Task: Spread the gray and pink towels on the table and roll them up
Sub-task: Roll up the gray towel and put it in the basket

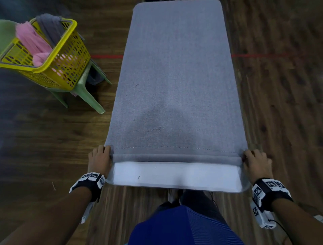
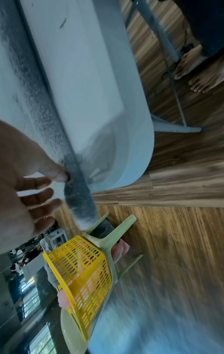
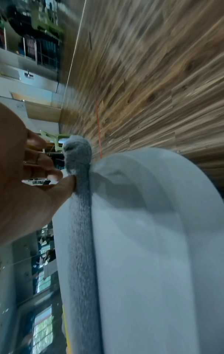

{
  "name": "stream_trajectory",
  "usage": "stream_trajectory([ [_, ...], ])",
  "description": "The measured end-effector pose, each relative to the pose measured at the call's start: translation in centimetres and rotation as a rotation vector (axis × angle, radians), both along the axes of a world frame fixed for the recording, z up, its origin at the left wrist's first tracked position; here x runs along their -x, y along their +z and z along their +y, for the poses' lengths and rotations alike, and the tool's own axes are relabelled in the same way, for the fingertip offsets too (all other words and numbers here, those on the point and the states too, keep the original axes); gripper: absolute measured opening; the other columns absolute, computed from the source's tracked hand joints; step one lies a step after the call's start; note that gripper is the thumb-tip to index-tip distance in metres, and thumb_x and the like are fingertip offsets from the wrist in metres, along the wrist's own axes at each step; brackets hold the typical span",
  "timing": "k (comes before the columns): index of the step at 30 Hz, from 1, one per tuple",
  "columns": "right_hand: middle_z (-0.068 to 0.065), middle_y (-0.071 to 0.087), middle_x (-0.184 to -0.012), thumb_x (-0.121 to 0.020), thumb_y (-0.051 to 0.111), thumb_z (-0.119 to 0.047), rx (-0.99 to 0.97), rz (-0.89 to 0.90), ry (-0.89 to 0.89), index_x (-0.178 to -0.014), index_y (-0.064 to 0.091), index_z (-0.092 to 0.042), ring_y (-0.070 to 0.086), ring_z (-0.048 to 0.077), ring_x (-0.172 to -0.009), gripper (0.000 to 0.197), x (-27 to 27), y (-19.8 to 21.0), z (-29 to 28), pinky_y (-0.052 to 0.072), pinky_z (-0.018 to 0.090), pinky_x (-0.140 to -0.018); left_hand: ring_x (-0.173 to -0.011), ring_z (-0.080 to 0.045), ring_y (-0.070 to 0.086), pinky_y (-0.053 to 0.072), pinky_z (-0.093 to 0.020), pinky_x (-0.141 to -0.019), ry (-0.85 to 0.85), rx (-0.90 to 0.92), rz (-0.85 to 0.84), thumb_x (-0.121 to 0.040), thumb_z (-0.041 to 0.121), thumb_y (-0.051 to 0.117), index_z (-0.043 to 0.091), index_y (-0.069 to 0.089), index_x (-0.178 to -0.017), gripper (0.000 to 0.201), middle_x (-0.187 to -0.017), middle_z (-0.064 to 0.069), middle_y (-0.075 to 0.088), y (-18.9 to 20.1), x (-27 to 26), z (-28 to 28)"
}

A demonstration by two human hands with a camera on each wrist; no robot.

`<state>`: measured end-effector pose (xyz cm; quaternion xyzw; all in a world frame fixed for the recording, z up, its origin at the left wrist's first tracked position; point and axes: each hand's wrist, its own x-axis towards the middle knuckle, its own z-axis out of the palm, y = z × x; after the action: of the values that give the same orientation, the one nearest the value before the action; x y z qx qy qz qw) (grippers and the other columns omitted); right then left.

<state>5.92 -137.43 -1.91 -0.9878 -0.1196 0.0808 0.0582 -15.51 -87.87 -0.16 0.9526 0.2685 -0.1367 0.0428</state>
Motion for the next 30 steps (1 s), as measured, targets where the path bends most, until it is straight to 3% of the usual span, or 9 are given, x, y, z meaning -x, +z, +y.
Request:
stream_trajectory([
  [2, 0.016, 0.055, -0.082, -0.065, 0.069, 0.008, -0.082, 0.043, 0.050, -0.078, 0.062, -0.004, 0.052, 0.037, -0.075, 0.020, 0.3, -0.3, -0.2, 0.046, 0.048, -0.070, -0.081, -0.039, 0.051, 0.037, -0.044, -0.066, -0.031, 0.082, -0.069, -0.066, -0.006, 0.067, 0.002, 0.056, -0.091, 0.029, -0.089, -0.018, 0.054, -0.1, 0.1, -0.5],
  [6, 0.019, 0.059, -0.087, -0.056, 0.073, 0.007, -0.131, 0.060, 0.048, -0.087, 0.062, -0.002, 0.053, 0.038, -0.080, 0.034, 1.1, -0.5, -0.3, 0.048, 0.049, -0.073, -0.068, -0.037, 0.055, 0.047, -0.045, -0.061, -0.116, 0.070, -0.094, -0.046, -0.011, 0.077, 0.000, 0.059, -0.087, 0.045, -0.083, -0.020, 0.060, -0.2, 0.4, -1.7],
  [11, 0.020, 0.066, -0.094, -0.063, 0.068, 0.017, -0.264, 0.001, 0.093, -0.095, 0.067, 0.001, 0.055, 0.039, -0.084, 0.035, 0.6, -0.8, -0.7, 0.047, 0.047, -0.077, -0.081, -0.038, 0.056, 0.047, -0.046, -0.070, -0.043, 0.108, -0.126, -0.068, -0.005, 0.072, 0.003, 0.065, -0.096, 0.030, -0.094, -0.017, 0.066, -1.3, 0.5, -0.1],
  [13, 0.017, 0.068, -0.095, -0.071, 0.064, 0.007, -0.227, -0.012, 0.077, -0.096, 0.069, -0.003, 0.054, 0.036, -0.085, 0.027, 0.2, -0.7, -0.6, 0.044, 0.043, -0.077, -0.084, -0.037, 0.057, 0.046, -0.045, -0.074, -0.043, 0.111, -0.117, -0.072, 0.001, 0.071, 0.005, 0.068, -0.097, 0.025, -0.094, -0.014, 0.069, -1.2, 0.3, 0.3],
  [18, -0.002, 0.068, -0.105, -0.084, 0.058, -0.028, 0.193, 0.134, 0.011, -0.101, 0.067, -0.030, 0.048, 0.022, -0.106, 0.020, -1.6, 1.4, 1.2, 0.022, 0.040, -0.087, -0.090, -0.029, 0.059, 0.028, -0.047, -0.092, -0.073, 0.002, -0.027, -0.078, 0.022, 0.060, 0.022, 0.066, -0.092, 0.015, -0.089, -0.001, 0.069, -0.3, -1.2, 0.5],
  [20, 0.000, 0.065, -0.109, -0.086, 0.054, -0.028, 0.206, 0.146, -0.014, -0.103, 0.064, -0.030, 0.046, 0.022, -0.109, 0.020, -2.3, 1.8, 1.7, 0.022, 0.041, -0.089, -0.092, -0.030, 0.056, 0.027, -0.047, -0.091, -0.035, -0.008, -0.035, -0.080, 0.018, 0.061, 0.022, 0.062, -0.096, 0.017, -0.093, -0.003, 0.065, -0.3, -1.6, 0.5],
  [23, 0.013, 0.057, -0.097, -0.074, 0.066, -0.005, 0.086, 0.047, 0.005, -0.092, 0.060, -0.013, 0.048, 0.034, -0.091, 0.020, -2.8, 1.0, 2.0, 0.035, 0.045, -0.077, -0.081, -0.033, 0.051, 0.036, -0.047, -0.076, 0.019, -0.016, -0.079, -0.067, 0.005, 0.069, 0.012, 0.055, -0.088, 0.026, -0.085, -0.011, 0.055, -0.6, -2.0, 0.6],
  [26, 0.015, 0.058, -0.088, -0.065, 0.066, 0.005, -0.009, 0.084, 0.047, -0.082, 0.060, -0.007, 0.051, 0.038, -0.081, 0.021, -2.2, 0.0, 2.1, 0.045, 0.047, -0.070, -0.069, -0.034, 0.051, 0.039, -0.042, -0.064, -0.032, 0.106, -0.165, -0.054, -0.011, 0.072, 0.004, 0.055, -0.079, 0.034, -0.078, -0.015, 0.053, -0.8, -2.0, 0.5],
  [30, 0.013, 0.061, -0.100, -0.065, 0.068, 0.005, -0.100, 0.080, 0.038, -0.096, 0.061, -0.007, 0.052, 0.036, -0.094, 0.035, -0.7, -0.5, 2.1, 0.049, 0.049, -0.072, -0.083, -0.037, 0.052, 0.047, -0.048, -0.073, -0.047, 0.208, -0.241, -0.060, -0.020, 0.063, -0.002, 0.060, -0.090, 0.035, -0.089, -0.020, 0.058, -1.0, -1.8, 0.1],
])
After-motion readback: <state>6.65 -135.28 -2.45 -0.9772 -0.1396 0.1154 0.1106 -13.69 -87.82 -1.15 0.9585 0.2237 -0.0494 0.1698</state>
